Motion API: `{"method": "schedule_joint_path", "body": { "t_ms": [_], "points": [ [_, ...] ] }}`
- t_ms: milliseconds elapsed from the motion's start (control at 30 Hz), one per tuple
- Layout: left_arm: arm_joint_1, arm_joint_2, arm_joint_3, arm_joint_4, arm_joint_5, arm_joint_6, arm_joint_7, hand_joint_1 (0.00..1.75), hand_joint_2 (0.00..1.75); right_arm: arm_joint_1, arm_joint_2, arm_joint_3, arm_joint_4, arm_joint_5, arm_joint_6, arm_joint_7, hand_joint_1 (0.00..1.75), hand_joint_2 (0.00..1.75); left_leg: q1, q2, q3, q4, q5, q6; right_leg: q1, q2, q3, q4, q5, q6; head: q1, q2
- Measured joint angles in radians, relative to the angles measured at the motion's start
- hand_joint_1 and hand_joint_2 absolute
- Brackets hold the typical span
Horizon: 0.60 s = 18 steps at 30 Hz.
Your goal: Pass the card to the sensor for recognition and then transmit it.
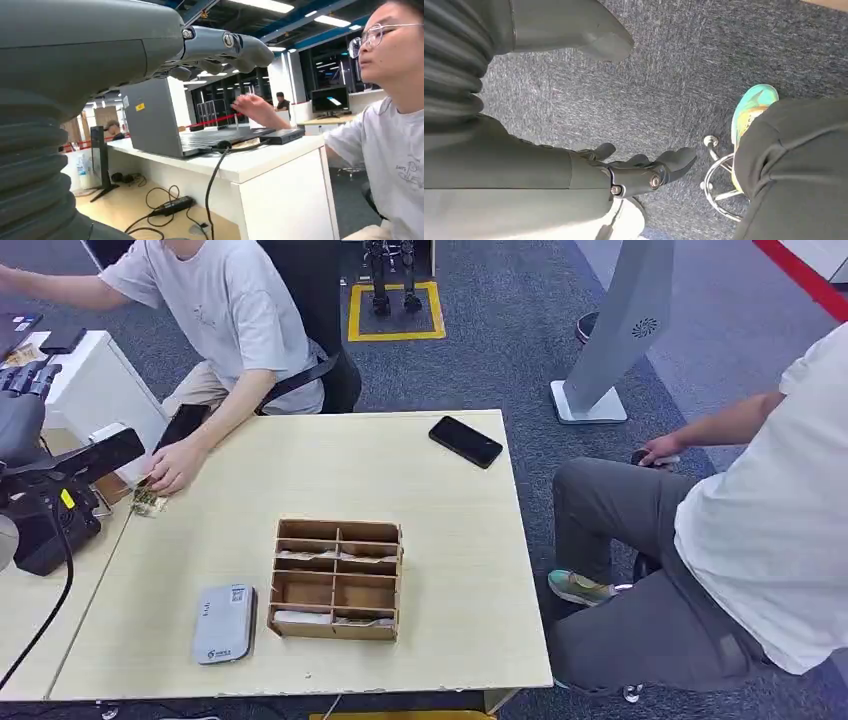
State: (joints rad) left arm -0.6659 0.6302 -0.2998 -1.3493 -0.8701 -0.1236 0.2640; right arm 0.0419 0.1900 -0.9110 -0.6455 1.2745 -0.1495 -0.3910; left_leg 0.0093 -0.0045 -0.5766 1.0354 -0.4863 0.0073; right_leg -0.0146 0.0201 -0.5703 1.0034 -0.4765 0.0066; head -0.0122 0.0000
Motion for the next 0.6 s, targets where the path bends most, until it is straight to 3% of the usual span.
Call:
{"method": "schedule_joint_path", "body": {
  "t_ms": [200, 333, 467, 600],
  "points": [
    [0.0, 0.0, 0.0, 0.0, 0.001, 0.0, 0.0, 0.0, 1.75, 0.0, 0.0, 0.002, 0.0, 0.0, 0.0, 0.0, 0.0, 1.75, 0.0, 0.0, 0.0, 0.0, 0.0, 0.0, 0.0, 0.0, 0.0, 0.0, 0.0, 0.0, 0.0, 0.0],
    [0.026, 0.019, 0.013, -0.002, 0.044, 0.035, -0.012, 0.0, 1.75, 0.0, 0.0, 0.005, 0.0, -0.009, -0.001, 0.0, 0.0, 1.75, 0.0, 0.002, 0.0, 0.0, 0.0, 0.0, 0.0, 0.002, 0.0, 0.0, 0.0, 0.0, 0.0, 0.0],
    [0.132, 0.09, 0.093, -0.026, 0.103, 0.088, -0.029, 0.0, 1.75, 0.012, 0.0, 0.005, 0.001, -0.026, -0.004, 0.0, 0.0, 1.75, 0.0, 0.006, 0.0, -0.001, -0.002, -0.002, 0.0, 0.006, -0.001, 0.001, 0.0, 0.0, 0.0, 0.0],
    [0.336, 0.194, 0.264, -0.083, 0.141, 0.115, -0.076, 0.0, 1.75, 0.033, -0.002, -0.001, 0.0, -0.038, 0.0, -0.003, 0.0, 1.75, 0.002, 0.009, -0.001, -0.002, -0.004, -0.003, 0.001, 0.01, -0.002, 0.001, -0.002, -0.003, -0.001, 0.0]
  ]
}}
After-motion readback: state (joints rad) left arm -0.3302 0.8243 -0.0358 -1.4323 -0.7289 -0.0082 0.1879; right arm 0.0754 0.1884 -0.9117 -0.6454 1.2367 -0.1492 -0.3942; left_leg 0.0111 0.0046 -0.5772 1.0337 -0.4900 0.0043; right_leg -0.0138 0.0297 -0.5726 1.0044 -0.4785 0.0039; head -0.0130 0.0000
